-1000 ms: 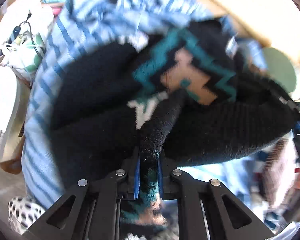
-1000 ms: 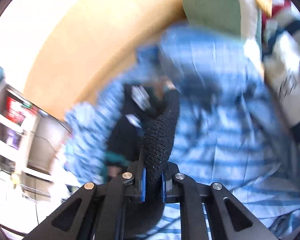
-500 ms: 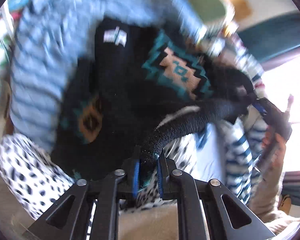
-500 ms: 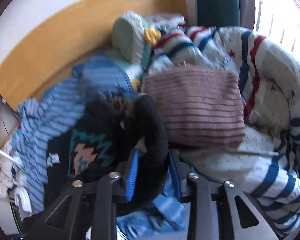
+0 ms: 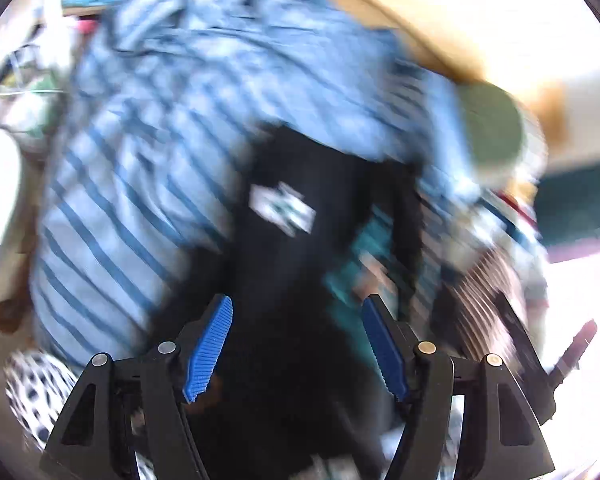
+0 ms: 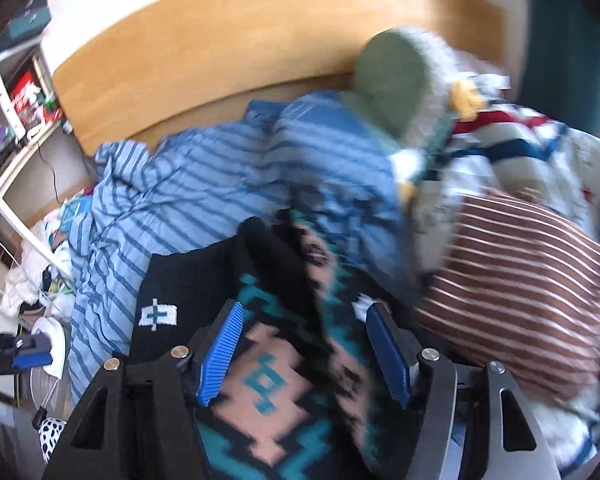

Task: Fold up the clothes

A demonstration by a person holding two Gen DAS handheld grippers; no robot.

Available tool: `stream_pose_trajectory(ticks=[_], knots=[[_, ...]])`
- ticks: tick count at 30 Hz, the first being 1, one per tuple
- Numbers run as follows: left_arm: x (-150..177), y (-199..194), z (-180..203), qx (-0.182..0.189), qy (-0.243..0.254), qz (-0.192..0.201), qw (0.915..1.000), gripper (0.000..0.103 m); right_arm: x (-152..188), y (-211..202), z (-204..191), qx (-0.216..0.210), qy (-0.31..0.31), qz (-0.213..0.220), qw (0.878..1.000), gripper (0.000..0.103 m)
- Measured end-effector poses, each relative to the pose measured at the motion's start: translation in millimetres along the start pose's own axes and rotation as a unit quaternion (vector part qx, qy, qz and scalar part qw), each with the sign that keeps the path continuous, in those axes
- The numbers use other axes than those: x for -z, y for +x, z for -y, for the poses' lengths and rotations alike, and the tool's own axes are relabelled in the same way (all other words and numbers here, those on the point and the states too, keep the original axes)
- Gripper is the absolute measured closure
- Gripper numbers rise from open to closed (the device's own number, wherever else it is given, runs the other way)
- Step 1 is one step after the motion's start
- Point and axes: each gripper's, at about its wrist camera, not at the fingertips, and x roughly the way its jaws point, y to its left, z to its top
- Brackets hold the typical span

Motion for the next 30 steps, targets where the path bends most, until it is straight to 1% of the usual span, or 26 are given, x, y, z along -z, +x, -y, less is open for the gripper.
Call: stream_pose_trajectory(ticks=[1,3,6,8,10,12,13,14,15,16,17,18,19,20,21,22,23,25,26,27,28,29,30], knots=[[-15,14,-4,-0.024,-0.015,-0.001,0.9996,0.035,-9,20,-9,0.002,-0.007,-0.007,1.0,0.037],[-46,54,-12,-0.052,-0.033,-0.019,0.9979,0.035,-26,63,-23,0.015,-0.033,-0.025,0.999,0.038],[-74,110,-18,-0.061,-0.05,-0.065,0.9948,0.035,-46,119,-43,0.044,-0.09,-0.049,0.994,0.037],[-88,136,-18,-0.066,-0.051,-0.079,0.9934,0.035,-48,147,-53,0.052,-0.135,-0.061,0.988,0.034],[-97,155,-13,-0.068,-0.038,-0.071,0.9944,0.035,-46,179,-64,0.058,-0.179,-0.095,0.977,0.03],[-98,168,-8,-0.069,-0.022,-0.069,0.995,0.035,-38,204,-72,0.059,-0.21,-0.123,0.968,0.031],[-96,171,-4,-0.077,-0.007,-0.065,0.9949,0.035,-33,213,-73,0.064,-0.216,-0.13,0.966,0.036],[-95,172,-1,-0.085,0.008,-0.059,0.9946,0.045,-29,222,-74,0.069,-0.221,-0.137,0.963,0.057],[-93,167,0,-0.083,0.015,-0.048,0.9953,0.074,-24,228,-72,0.082,-0.216,-0.137,0.963,0.066],[-92,162,0,-0.081,0.022,-0.037,0.9958,0.09,-22,226,-69,0.077,-0.199,-0.127,0.969,0.073],[-91,157,1,-0.079,0.028,-0.026,0.9962,0.093,-21,217,-66,0.067,-0.175,-0.108,0.976,0.085],[-92,145,-2,-0.071,0.018,-0.011,0.9972,0.093,-21,206,-67,0.062,-0.176,-0.094,0.978,0.088],[-94,131,-3,-0.066,0.015,0.012,0.9976,0.093,-22,194,-69,0.057,-0.177,-0.079,0.979,0.089],[-97,108,-1,-0.057,0.023,0.051,0.9968,0.094,-29,177,-74,0.051,-0.195,-0.059,0.978,0.089],[-100,86,2,-0.058,0.036,0.092,0.9935,0.094,-35,159,-79,0.045,-0.211,-0.04,0.976,0.089],[-103,62,6,-0.059,0.043,0.133,0.9884,0.094,-44,144,-82,0.035,-0.213,-0.028,0.976,0.09],[-108,34,9,-0.042,0.042,0.171,0.9835,0.094,-58,126,-83,0.033,-0.207,-0.005,0.978,0.09],[-122,-6,14,-0.007,0.033,0.211,0.9769,0.094,-90,89,-81,0.018,-0.174,0.05,0.983,0.09],[-131,-24,21,-0.004,0.037,0.232,0.9721,0.094,-108,75,-84,0.007,-0.164,0.073,0.984,0.09],[-145,-41,32,-0.008,0.047,0.253,0.9664,0.094,-126,62,-86,-0.003,-0.154,0.096,0.983,0.09],[-163,-56,44,-0.014,0.054,0.278,0.959,0.094,-143,49,-89,-0.014,-0.144,0.119,0.982,0.09],[-180,-69,55,-0.019,0.061,0.301,0.9516,0.094,-162,43,-97,-0.015,-0.145,0.14,0.979,0.09],[-184,-60,51,-0.022,0.054,0.286,0.9564,0.094,-181,38,-104,-0.016,-0.145,0.16,0.976,0.09]])
